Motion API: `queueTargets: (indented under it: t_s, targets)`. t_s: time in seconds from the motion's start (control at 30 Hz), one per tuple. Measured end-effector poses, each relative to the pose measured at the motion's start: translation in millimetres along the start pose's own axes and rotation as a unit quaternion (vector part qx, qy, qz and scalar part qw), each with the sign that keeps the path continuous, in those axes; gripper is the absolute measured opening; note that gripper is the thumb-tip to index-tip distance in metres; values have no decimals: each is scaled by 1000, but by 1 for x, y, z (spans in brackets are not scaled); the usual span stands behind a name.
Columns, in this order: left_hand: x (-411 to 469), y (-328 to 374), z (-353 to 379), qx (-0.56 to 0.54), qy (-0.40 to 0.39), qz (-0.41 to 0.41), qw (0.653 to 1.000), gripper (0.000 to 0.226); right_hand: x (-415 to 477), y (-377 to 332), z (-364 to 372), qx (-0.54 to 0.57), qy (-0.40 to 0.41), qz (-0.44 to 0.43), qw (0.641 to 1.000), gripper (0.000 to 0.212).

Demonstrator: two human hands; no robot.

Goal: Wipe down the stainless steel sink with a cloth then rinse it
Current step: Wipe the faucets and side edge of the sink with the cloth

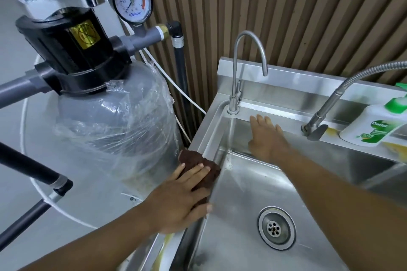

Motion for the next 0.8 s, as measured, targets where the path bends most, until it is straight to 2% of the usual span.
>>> queueTargets:
  t_s: [0.1,0.2,0.27,0.4,0.5,0.6,0.7,0.8]
  targets:
    - [-6,-4,-5,-102,43,-67,992,56,-46,-36,13,155,129,-62,977,54]
    - [-3,-6,2,-69,67,-147,984,61,-102,-68,41,271,216,-98,933,29]
    - [4,-8,13,-20,28,-166,985,62,-122,-82,68,273,197,-97,937,32]
    - [30,-20,16,-24,-45,-150,987,78,-109,-87,91,245,118,-83,959,45]
    - [48,-31,12,-11,-98,-147,984,69,-88,-89,82,196,61,-60,977,49]
    - [44,-31,13,-11,-116,-141,983,69,-88,-94,79,134,29,-50,989,53]
    - [22,-22,14,2,-122,-122,985,88,-111,-102,80,64,8,-57,996,65]
    - [-13,-9,17,-1,-115,-104,988,87,-142,-114,93,24,-30,-71,997,58]
Point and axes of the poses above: each hand's wrist, its own x-axis towards the middle knuckle, its own z-axis out of the palm, y = z × x, the point moved 6 cm from there along x, towards the middle knuckle, and after that the axes turned 13 degrees about x, right-handed, at the moved point
